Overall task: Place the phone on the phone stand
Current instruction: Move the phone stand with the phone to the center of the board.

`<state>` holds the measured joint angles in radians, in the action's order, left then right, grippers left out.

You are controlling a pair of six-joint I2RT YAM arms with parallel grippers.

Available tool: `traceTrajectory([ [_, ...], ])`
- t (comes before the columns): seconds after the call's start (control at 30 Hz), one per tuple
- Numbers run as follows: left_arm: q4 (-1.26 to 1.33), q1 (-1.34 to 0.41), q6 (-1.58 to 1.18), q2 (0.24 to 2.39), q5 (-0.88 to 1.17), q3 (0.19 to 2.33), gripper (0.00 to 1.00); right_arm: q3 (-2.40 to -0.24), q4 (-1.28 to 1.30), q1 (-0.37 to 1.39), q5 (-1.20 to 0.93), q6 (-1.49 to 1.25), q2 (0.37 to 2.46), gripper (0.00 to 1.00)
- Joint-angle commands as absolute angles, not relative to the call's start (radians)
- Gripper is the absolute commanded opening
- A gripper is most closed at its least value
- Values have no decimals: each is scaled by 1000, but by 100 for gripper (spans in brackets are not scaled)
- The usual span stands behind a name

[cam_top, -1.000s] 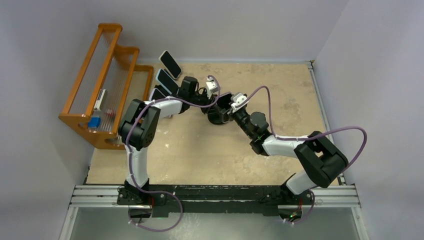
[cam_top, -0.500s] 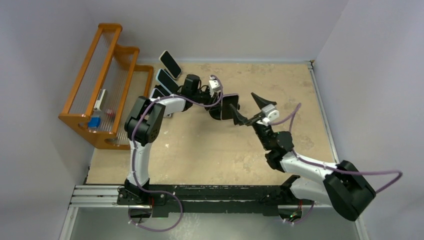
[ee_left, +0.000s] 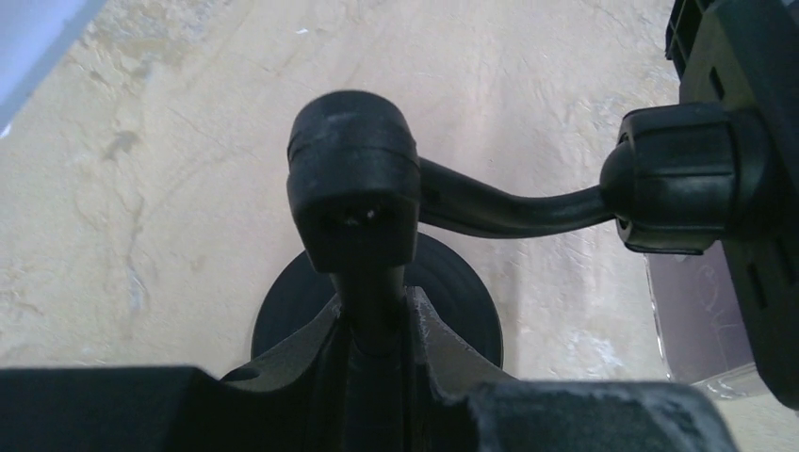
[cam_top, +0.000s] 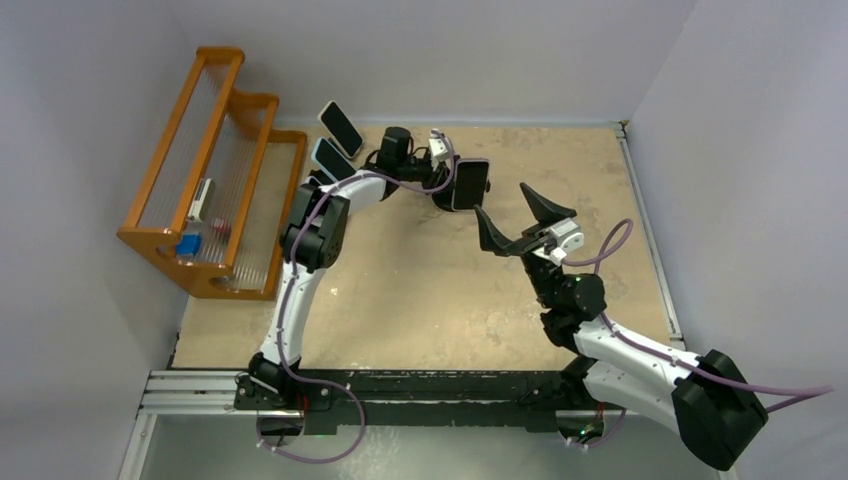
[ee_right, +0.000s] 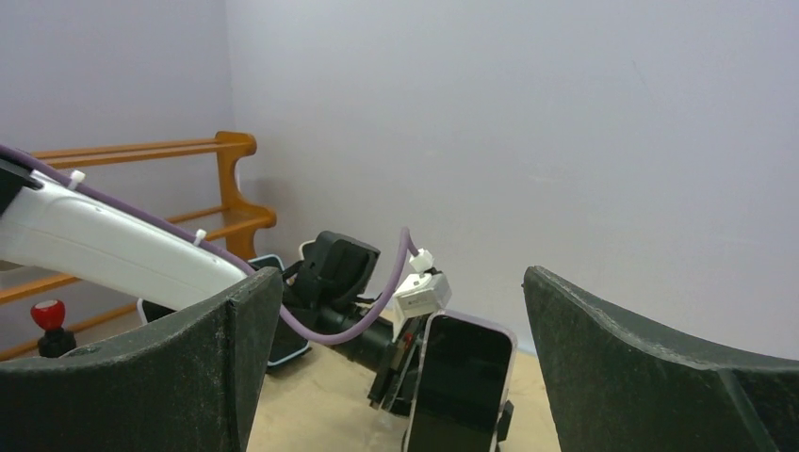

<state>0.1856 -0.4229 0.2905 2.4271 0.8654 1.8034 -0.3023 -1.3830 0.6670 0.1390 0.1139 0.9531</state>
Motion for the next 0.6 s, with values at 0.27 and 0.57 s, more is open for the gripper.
traceTrajectory([
  [0.27, 57, -346, 366, 2624, 1026, 2090, 54, -327, -1358, 664, 69, 132, 945, 99],
  [0.57, 208, -328, 369, 2314, 1011, 1695, 87, -335, -1292, 664, 72, 109, 898, 99],
])
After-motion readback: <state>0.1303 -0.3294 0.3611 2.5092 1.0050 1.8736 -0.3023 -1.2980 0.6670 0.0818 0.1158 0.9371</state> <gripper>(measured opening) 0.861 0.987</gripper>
